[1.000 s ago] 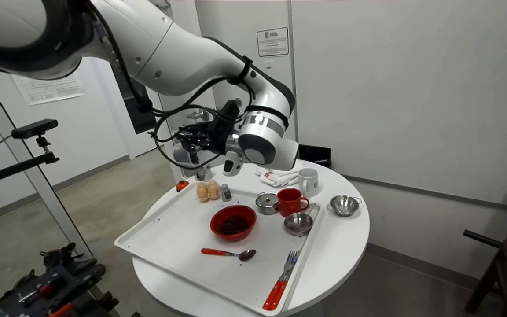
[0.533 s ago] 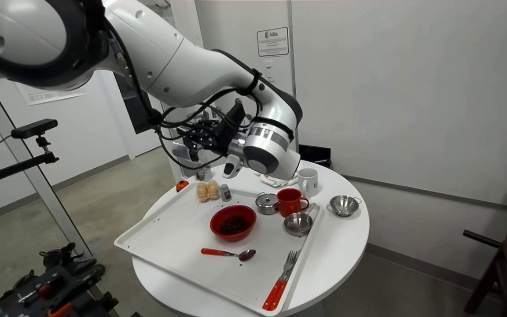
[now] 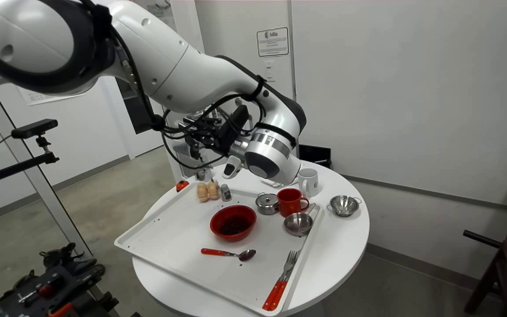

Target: Pour some contents of the jug into the red bowl

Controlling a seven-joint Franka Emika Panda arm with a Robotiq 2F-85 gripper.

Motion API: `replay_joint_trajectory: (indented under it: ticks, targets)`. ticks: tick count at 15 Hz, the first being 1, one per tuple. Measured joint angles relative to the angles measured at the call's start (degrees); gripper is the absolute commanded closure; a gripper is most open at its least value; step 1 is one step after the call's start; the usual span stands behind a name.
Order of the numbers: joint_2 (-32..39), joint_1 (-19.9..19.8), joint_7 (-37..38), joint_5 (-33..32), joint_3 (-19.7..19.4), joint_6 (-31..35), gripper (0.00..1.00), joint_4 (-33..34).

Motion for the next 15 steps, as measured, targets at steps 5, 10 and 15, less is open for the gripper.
replay_joint_trajectory:
  ticks: [5, 10, 15]
  targets:
    - [0.1, -0.1, 0.7, 1.0, 0.0, -1.2, 0.91, 0.0]
    - [0.2, -0.1, 0.9, 1.5, 0.0, -1.7, 0.91, 0.0]
    - [0.2, -0.2, 0.9, 1.7, -0.1, -1.9, 0.91, 0.0]
